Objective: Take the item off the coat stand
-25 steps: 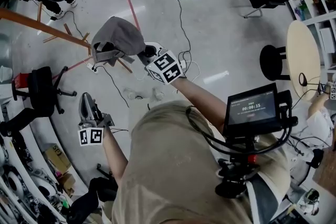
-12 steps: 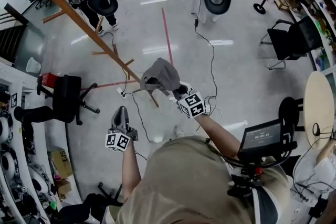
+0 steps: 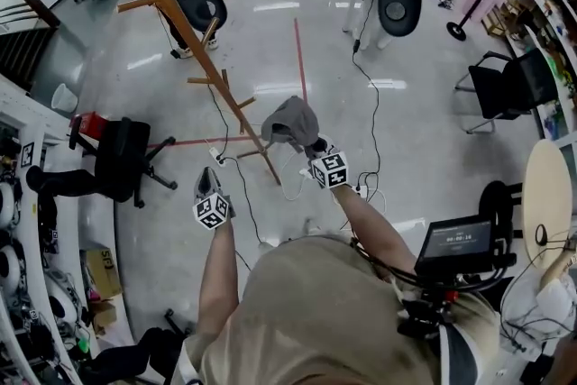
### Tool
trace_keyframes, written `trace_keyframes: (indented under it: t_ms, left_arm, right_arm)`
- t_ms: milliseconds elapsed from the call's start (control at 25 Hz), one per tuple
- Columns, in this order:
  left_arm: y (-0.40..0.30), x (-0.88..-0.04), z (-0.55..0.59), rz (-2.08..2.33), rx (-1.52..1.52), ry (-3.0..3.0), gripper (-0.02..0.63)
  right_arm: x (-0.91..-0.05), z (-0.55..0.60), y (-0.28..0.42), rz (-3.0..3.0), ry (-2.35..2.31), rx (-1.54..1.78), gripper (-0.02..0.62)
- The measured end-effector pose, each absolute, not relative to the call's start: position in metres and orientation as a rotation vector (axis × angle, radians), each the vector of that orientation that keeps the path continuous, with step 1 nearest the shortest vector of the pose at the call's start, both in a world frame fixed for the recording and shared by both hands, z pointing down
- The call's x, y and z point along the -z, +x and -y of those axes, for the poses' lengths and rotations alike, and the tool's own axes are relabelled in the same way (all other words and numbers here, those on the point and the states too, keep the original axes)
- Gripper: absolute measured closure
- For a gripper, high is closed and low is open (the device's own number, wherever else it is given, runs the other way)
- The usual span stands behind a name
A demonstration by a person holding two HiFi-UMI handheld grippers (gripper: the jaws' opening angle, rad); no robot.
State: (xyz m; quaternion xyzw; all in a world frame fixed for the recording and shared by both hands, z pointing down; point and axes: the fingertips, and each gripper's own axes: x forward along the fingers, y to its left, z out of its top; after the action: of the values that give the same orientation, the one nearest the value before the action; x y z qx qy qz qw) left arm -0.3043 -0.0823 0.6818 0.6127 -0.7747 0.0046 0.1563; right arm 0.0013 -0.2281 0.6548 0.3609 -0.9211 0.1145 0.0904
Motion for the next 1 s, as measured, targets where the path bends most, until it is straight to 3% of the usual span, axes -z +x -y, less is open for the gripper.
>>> trace_keyframes:
  t_ms: [320,480,720,1000]
  left_arm:
    - [-0.397,-0.773,0.002,2.232,-0.401,1.444,0.586]
    - [-0.404,-0.753,0.017,2.255,-0.273,1.459,0.586]
    - [-0.325,-0.633,0.049,2.100,0.292,1.818,0.586]
    - [-0.240,-0.537,0.036,1.861,0.301,2.214,0.586]
  right_arm:
    - [-0.719,0.200,-0.002,2.583,1.149,-0.412,0.568]
    - [-0.711,0.186,-0.006,2.592,1.122,-0.405,0.568]
    - [-0.651,0.167,-0.026,2.685,1.054,-0.401,0.568]
    - [-0.584,0.134,-0.036,2.769,0.975,-0.393,0.568]
